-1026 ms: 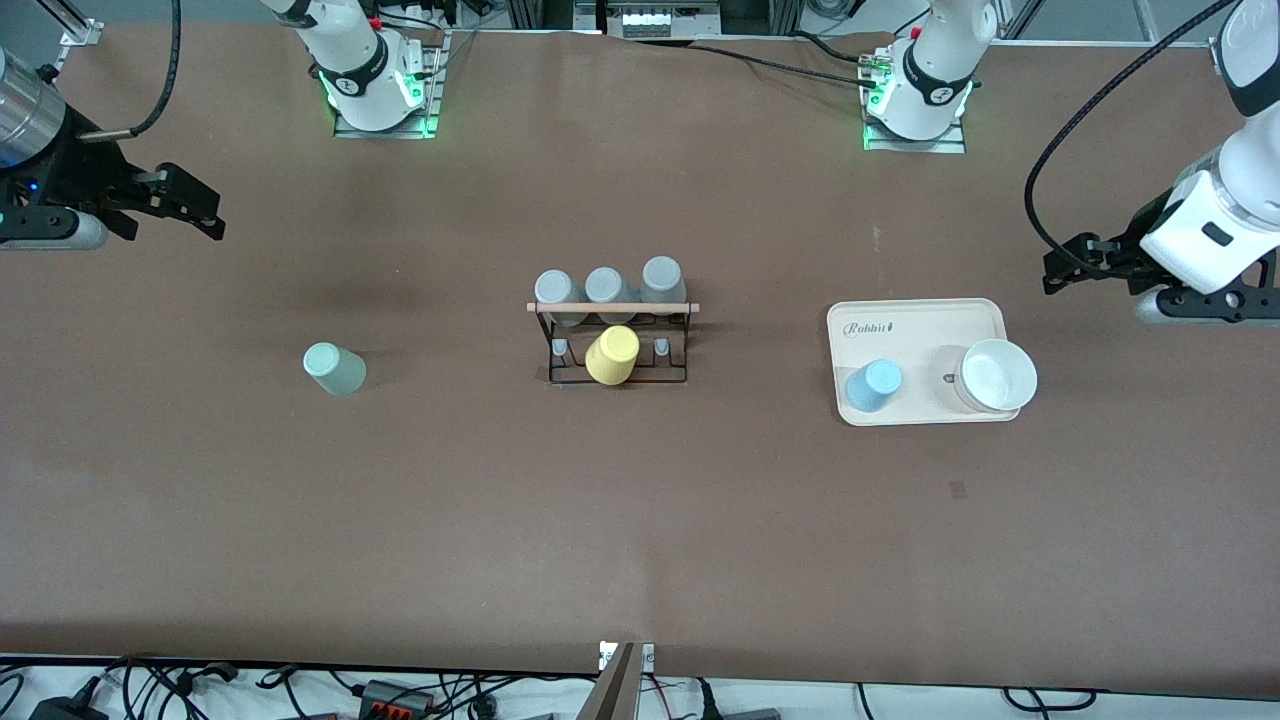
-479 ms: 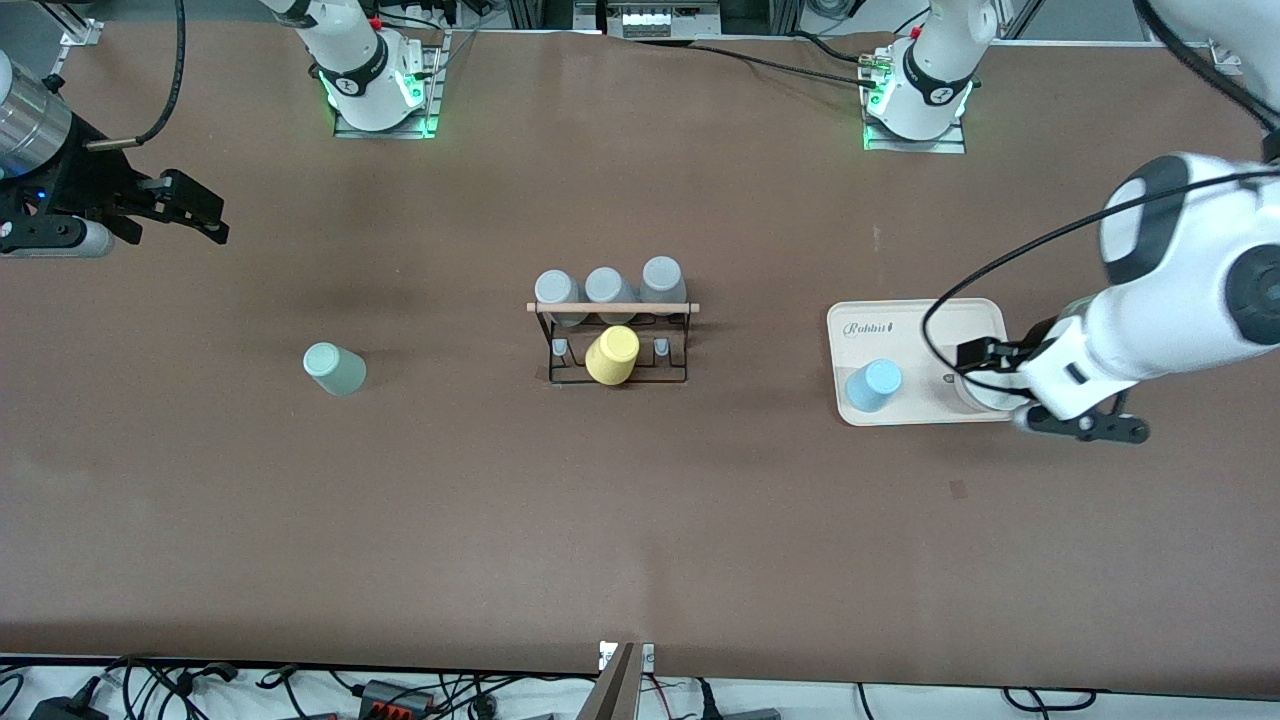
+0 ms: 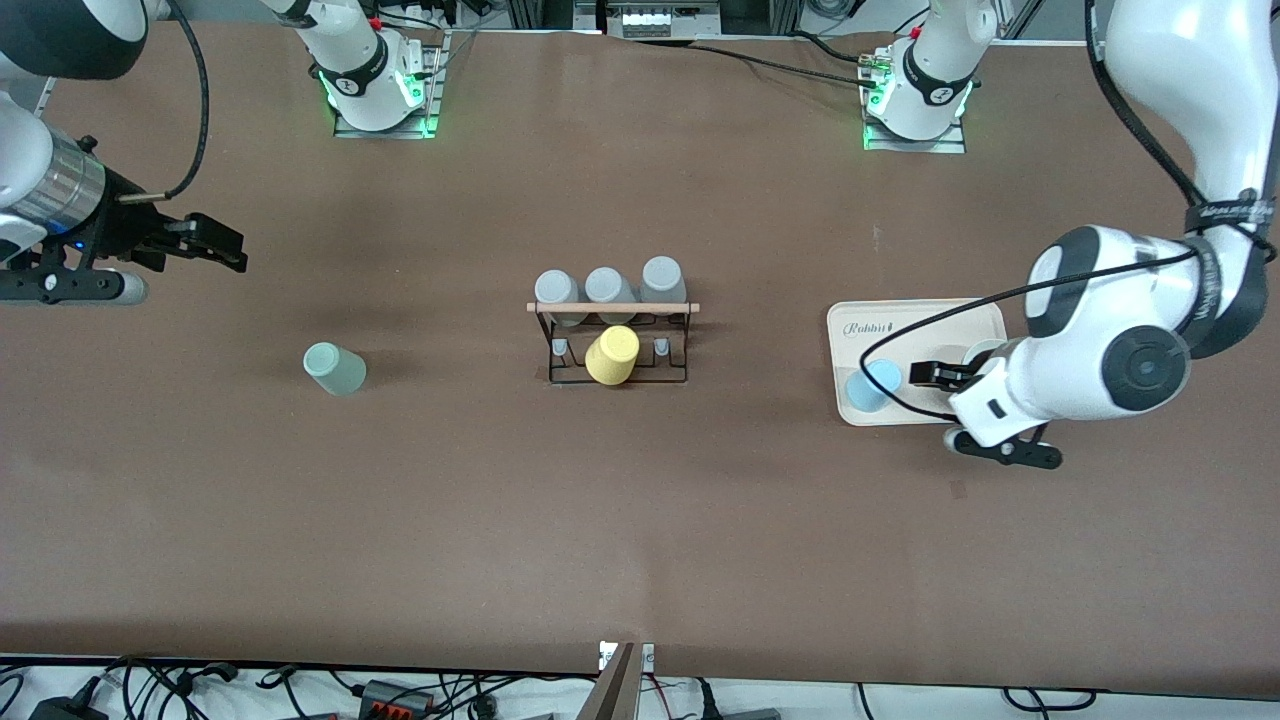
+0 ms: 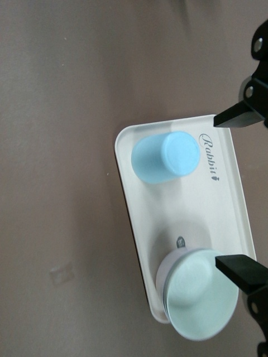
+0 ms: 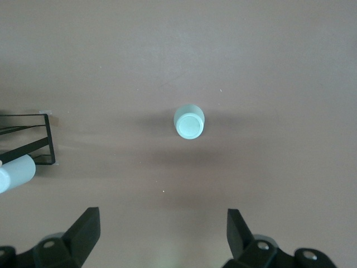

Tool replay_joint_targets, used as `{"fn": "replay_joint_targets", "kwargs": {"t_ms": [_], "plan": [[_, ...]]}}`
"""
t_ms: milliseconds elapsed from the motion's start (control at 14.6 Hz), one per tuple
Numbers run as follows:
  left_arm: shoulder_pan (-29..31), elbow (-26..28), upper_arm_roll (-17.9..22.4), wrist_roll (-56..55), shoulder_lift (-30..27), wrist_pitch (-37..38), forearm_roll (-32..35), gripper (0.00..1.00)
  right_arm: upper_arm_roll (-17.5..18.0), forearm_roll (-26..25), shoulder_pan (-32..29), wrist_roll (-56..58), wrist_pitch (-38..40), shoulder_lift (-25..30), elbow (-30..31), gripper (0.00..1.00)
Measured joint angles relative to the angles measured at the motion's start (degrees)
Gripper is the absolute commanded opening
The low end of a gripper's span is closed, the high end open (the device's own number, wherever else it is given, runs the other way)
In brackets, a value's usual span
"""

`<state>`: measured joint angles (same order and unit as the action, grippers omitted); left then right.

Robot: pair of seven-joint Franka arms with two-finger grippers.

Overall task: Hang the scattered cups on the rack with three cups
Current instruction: 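Reach the left gripper down to the blue cup on the tray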

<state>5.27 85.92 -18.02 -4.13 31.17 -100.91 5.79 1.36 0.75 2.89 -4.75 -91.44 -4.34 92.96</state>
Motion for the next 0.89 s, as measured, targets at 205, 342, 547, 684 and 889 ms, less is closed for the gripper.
{"fn": "replay_joint_targets", "kwargs": {"t_ms": [205,342,547,684,889], "plan": [[-0.64,6.91,0.03,-1.22,1.12,-8.83,0.12,1.0,-0.04,0.0,-0.13,0.0,-0.01,-0.19,-0.04,1.0],[-0.64,11.34,0.04,-2.33,1.03,-13.36,0.12,1.0,-0.04,0.0,-0.1,0.0,0.0,-0.17,-0.2,1.0],[-0.75,13.78,0.0,-3.34,0.6,-14.92,0.12,1.0,-0.03,-0.23,0.05,0.0,0.06,-0.06,-0.59,1.0],[-0.78,14.88,0.0,-3.51,0.2,-15.68,0.12,1.0,0.11,-1.53,0.29,-0.04,0.11,0.33,-0.67,1.0],[-0.88,16.14,0.0,-3.81,0.01,-17.59,0.12,1.0,0.36,-2.1,0.39,-0.63,0.2,1.16,-0.7,1.0]]}}
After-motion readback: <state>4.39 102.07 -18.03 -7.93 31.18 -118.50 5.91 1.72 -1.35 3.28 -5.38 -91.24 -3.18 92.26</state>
